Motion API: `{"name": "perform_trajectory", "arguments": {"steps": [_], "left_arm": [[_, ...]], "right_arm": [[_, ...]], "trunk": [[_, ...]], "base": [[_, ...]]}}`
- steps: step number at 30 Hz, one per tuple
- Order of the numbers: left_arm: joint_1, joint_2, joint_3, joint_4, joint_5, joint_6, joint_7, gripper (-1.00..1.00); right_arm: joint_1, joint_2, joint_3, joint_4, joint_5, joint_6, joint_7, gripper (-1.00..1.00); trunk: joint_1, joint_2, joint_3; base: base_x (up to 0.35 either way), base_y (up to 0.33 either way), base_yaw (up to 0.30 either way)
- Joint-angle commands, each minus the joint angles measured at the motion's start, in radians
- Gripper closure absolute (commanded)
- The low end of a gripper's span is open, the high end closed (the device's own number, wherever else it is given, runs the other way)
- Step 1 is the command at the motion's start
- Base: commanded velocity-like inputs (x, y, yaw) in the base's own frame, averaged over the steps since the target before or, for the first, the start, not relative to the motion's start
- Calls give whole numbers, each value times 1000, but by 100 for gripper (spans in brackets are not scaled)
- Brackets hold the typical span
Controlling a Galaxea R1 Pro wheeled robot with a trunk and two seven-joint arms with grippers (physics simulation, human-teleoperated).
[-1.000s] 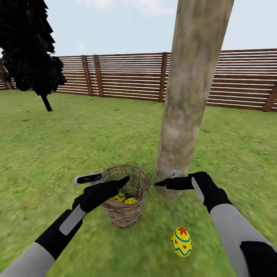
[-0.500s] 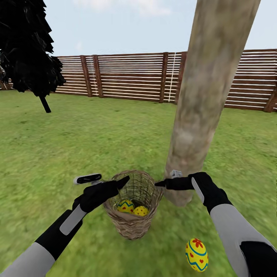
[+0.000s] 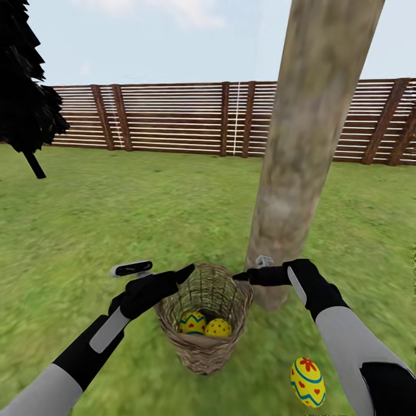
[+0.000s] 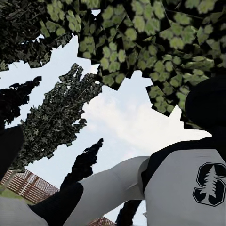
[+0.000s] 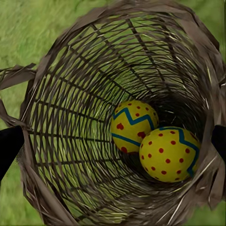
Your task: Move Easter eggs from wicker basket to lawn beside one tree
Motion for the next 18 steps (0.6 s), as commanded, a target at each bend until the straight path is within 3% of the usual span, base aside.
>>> {"name": "perform_trajectory", "arguments": {"steps": [1, 13, 15, 18], "left_arm": [[-1, 1, -4, 0, 7, 11, -2, -100], [-1, 3, -4, 0, 6, 12, -2, -100], [-1, 5, -4, 0, 7, 11, -2, -100], [-1, 6, -4, 0, 7, 10, -2, -100]], "right_arm": [[-1, 0, 1, 0, -1, 6, 1, -100], [13, 4, 3, 50, 3, -12, -17, -100], [14, 13, 5, 60, 4, -23, -60, -100], [15, 48, 5, 63, 9, -27, -142, -100]], "trunk": [[0, 0, 0], [0, 0, 6], [0, 0, 6], [0, 0, 5]], "base": [[80, 332, -259], [78, 330, -243], [33, 142, -64], [11, 48, -22]]}}
